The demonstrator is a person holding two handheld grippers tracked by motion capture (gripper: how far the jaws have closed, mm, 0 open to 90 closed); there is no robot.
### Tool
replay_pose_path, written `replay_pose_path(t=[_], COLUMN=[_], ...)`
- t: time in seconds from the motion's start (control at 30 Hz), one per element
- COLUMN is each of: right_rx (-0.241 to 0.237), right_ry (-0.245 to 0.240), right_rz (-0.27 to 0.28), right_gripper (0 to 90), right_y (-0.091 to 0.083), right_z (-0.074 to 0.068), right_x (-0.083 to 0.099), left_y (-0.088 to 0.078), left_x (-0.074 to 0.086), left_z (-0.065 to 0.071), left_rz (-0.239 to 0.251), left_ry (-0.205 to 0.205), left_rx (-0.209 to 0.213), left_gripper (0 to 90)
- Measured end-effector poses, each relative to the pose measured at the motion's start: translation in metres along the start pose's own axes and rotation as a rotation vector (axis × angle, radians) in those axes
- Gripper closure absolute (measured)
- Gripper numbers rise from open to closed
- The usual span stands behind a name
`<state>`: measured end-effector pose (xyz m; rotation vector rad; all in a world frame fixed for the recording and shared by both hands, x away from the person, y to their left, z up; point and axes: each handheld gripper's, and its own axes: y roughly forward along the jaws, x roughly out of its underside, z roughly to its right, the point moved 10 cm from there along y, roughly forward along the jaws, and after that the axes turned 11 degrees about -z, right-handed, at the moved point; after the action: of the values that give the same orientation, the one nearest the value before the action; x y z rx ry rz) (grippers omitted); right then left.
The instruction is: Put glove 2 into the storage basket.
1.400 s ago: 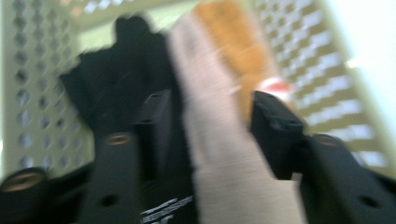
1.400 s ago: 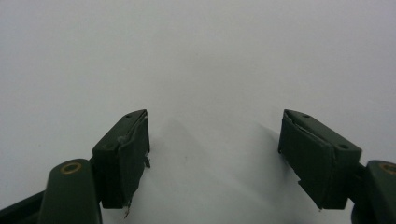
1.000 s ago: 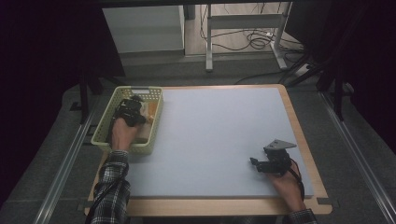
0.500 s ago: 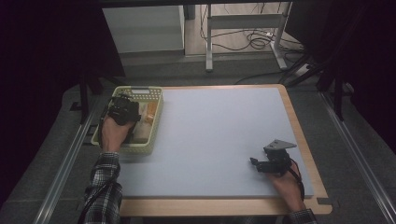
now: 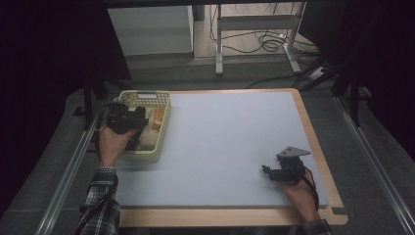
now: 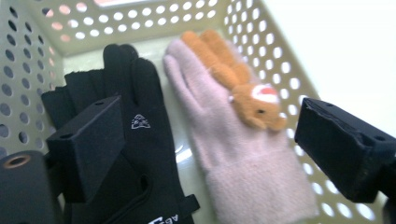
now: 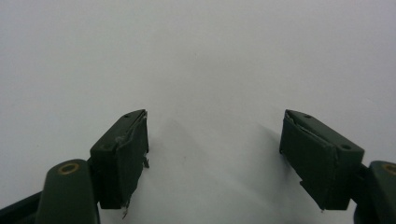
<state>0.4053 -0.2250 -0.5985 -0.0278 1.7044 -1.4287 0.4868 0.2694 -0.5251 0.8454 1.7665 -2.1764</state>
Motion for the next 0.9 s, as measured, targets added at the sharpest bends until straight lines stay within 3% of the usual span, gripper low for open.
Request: replay_pose_path(t=[0.5, 0.73, 0.9], right_rx=[0.003, 0.005, 0.006], right_ry=[0.003, 0.003, 0.004], right_rz=[-0.004, -0.004, -0.005], right_gripper=[22.6, 22.2, 22.0], right_y=[0.0, 0.0, 0.0], right_z=[0.0, 0.0, 0.0], right_x=[0.0, 0.0, 0.0], left_y=[-0.03, -0.039, -0.047], left_x=[0.014, 0.023, 0.028], left_z=[0.027, 0.052, 0.078], left_rz=[0.059, 0.082, 0.114], left_ry=[0.067, 0.135, 0.203], left_rx=[0.078, 0.108, 0.135], left_gripper=[3.2, 2.0, 1.6])
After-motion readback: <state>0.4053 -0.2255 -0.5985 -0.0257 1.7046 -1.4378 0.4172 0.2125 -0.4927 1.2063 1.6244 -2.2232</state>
